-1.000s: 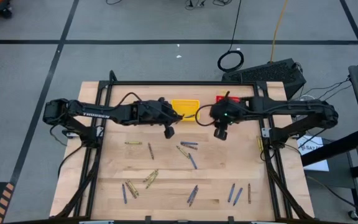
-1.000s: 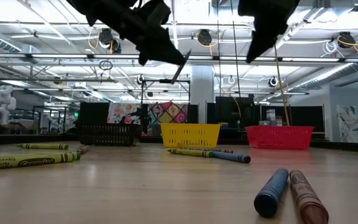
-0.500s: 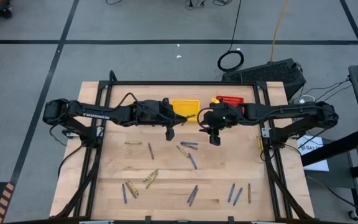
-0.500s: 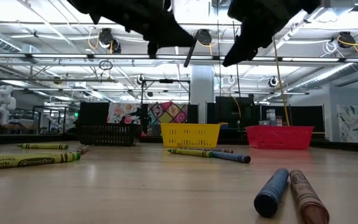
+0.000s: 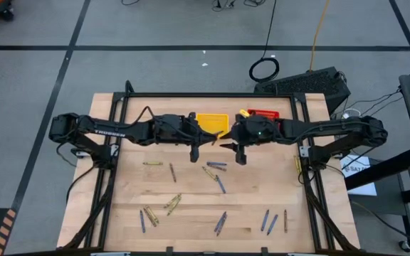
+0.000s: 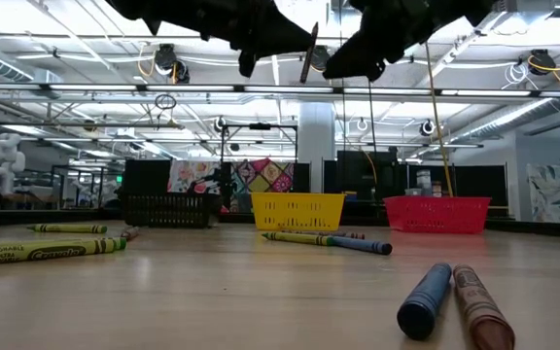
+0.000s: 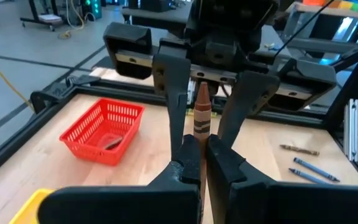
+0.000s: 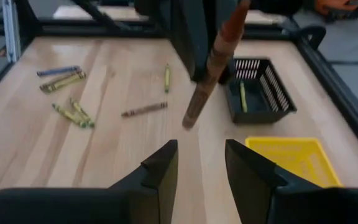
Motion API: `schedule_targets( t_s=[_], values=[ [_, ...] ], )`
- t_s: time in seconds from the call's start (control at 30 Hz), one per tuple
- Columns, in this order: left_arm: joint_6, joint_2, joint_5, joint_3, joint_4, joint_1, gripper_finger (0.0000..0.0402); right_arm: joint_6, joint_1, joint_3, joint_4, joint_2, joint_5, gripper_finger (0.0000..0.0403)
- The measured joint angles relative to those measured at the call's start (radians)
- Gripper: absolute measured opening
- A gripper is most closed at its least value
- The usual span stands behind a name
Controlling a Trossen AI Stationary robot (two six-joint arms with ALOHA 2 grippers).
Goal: Sort crayons
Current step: Put the brown crayon into the red bin
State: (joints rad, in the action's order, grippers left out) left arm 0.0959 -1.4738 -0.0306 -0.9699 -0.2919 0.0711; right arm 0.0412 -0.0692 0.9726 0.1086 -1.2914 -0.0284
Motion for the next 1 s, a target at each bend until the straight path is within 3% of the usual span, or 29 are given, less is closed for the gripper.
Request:
schedule_targets(
  t_s=[1.0],
  values=[
    [-0.007,0.000,0.000,0.000,-0.014,0.000,0.0000,0.024,-0.002,0.000,-0.249,-0.121,-0.002,0.0117]
  ],
)
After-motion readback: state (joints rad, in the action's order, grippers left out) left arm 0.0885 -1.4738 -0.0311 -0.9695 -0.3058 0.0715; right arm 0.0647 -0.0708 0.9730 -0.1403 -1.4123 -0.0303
